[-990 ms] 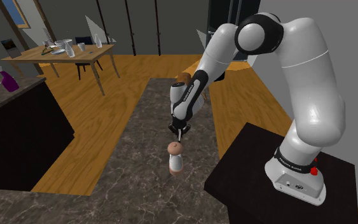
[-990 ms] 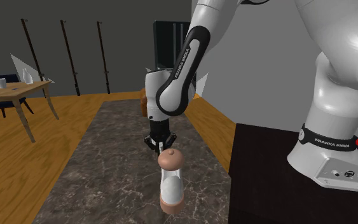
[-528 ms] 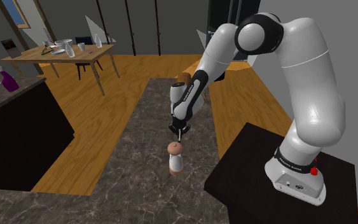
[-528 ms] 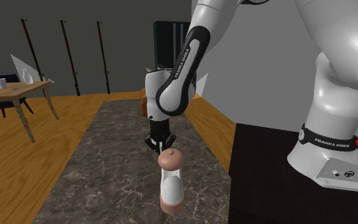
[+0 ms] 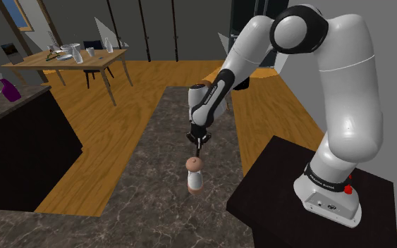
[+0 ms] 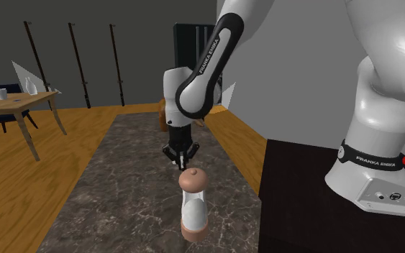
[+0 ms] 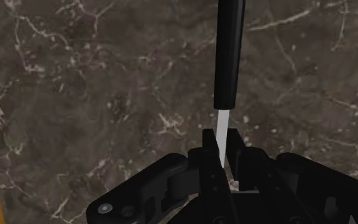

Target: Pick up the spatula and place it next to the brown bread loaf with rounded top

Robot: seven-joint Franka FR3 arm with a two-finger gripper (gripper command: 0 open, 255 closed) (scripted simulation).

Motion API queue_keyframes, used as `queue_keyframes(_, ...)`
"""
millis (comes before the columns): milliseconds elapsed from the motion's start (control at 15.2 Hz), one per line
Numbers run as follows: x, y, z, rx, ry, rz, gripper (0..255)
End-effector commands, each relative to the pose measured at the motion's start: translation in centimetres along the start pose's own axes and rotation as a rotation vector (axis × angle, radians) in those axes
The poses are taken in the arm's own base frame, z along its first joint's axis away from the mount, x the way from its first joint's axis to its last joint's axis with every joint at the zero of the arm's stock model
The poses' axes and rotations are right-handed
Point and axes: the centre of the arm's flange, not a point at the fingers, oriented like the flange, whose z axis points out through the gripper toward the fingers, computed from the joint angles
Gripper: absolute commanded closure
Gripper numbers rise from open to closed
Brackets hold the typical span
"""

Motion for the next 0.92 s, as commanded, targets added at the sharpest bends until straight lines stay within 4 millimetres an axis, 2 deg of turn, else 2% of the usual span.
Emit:
queue_keyframes(0, 0.0, 0.0, -1.2, 0.0, 0.0, 0.0, 255)
queue_keyframes(858, -0.5, 0.0, -8.0, 0.0, 0.0, 0.0, 255)
